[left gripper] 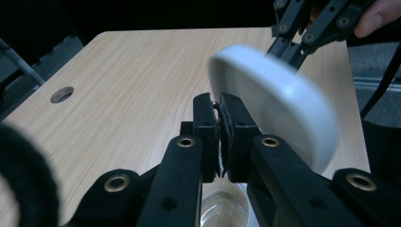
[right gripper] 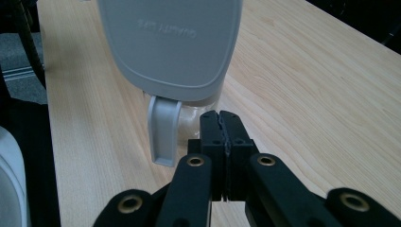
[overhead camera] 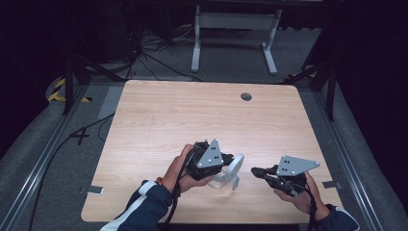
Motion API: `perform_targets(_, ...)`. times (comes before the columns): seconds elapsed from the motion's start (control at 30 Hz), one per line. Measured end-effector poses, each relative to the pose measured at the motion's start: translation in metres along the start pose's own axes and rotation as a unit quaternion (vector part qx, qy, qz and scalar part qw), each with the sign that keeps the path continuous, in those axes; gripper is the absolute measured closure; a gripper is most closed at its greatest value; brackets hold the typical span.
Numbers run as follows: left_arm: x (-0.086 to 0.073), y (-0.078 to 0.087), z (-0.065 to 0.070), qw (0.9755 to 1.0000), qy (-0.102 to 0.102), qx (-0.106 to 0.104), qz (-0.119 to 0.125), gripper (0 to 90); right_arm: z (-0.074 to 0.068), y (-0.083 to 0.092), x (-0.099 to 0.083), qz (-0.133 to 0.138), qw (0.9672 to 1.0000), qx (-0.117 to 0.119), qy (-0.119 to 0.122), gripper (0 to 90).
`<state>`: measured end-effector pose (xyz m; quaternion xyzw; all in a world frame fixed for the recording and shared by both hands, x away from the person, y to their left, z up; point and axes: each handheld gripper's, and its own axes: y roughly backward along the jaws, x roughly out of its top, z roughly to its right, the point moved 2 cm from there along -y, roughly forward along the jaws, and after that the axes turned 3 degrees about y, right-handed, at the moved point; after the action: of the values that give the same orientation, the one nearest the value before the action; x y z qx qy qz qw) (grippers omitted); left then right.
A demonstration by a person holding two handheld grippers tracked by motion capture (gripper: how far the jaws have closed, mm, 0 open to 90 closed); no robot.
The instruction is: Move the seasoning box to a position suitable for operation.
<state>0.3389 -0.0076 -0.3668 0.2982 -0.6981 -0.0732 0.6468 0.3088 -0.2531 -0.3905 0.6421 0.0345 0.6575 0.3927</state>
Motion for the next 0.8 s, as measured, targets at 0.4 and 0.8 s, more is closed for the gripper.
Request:
perform_targets(0.4,0.003,-0.002,0.004,0.9999,-0.011,-0.003,-0.004,84.8,0.006,0.004,-0.005,-0.003,1.0000,-0.006,-0.007,89.6)
perform_targets(0.8,-0.015,0.022,-0.019,0.9993,0.010,0.035,-0.004,85.1,0.019,0.010,-0.019,-0.016,0.9995,-0.019,-0.019,89.5)
